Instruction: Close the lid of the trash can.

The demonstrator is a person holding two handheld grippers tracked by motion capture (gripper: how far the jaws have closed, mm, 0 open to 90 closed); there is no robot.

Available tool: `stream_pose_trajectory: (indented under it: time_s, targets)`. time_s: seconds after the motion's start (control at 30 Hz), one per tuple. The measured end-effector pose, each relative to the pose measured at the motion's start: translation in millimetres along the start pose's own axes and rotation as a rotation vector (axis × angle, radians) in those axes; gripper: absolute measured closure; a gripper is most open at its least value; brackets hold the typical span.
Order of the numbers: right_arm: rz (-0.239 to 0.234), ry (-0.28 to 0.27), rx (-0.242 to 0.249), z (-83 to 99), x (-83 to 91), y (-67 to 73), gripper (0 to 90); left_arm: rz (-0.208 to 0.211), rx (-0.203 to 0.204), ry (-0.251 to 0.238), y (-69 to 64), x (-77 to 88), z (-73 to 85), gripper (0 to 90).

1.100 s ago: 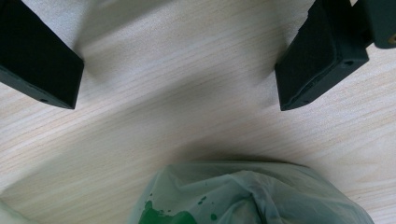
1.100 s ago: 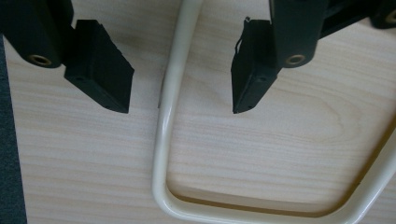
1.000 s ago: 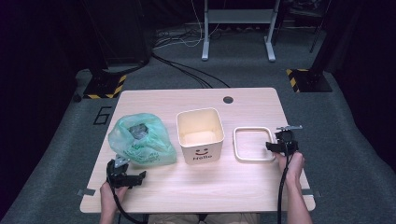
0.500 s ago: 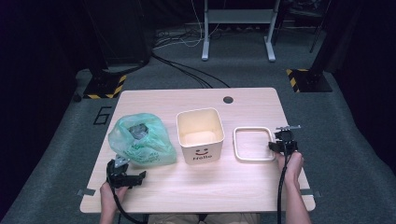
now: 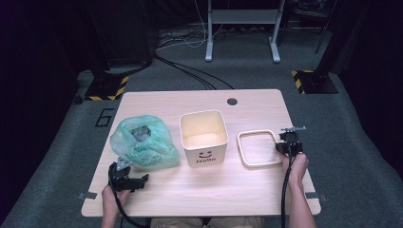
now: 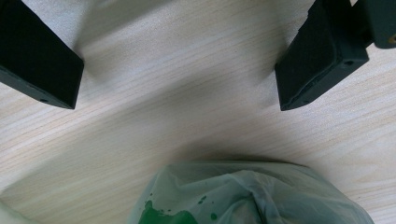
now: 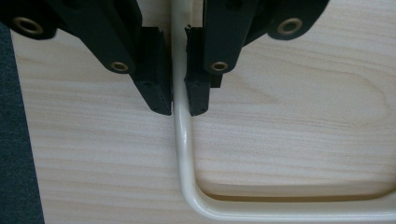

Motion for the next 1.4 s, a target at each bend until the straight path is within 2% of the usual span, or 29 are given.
stream_pose_trajectory:
  time_s: [0.07, 0.2, 0.6, 0.9, 0.93, 0.97, 1.4]
  targets:
    - [-0.017, -0.002, -0.009, -0.6, 0.6, -1.0, 80.5, 0.000, 0.000, 0.000, 0.0, 0.0, 0.0, 0.8]
    - [-0.022, -0.019, -0.019, -3.2, 6.2, -1.0, 80.6, 0.000, 0.000, 0.000, 0.0, 0.0, 0.0, 0.8]
    - [-0.054, -0.042, -0.019, -13.0, 27.8, -1.6, 80.6, -0.006, 0.002, 0.000, 0.0, 0.2, 0.1, 0.8]
    - [-0.066, -0.046, -0.015, -18.1, 35.4, 1.3, 80.7, 0.000, 0.000, 0.000, 0.0, 0.0, 0.0, 0.8]
    - [-0.067, -0.045, -0.014, -18.5, 36.0, 1.9, 80.6, -0.001, -0.011, 0.009, 0.8, 0.6, 0.2, 0.8]
    - [-0.068, -0.044, -0.017, -18.9, 36.7, 2.6, 80.6, -0.006, 0.002, 0.000, 0.0, 0.3, 0.1, 0.8]
    - [-0.078, -0.053, -0.009, -25.3, 45.1, 4.9, 80.7, -0.006, 0.003, 0.000, 0.0, 0.2, 0.1, 0.8]
Point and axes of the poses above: each handheld gripper's, and its own axes: x roughly backward along the jaws, z roughly out of its underside, y roughly to its left, the point moved 4 cm from there along -x, roughly forward along the jaws, and after that the axes turned 3 degrees about x, right-handed, at the moved point
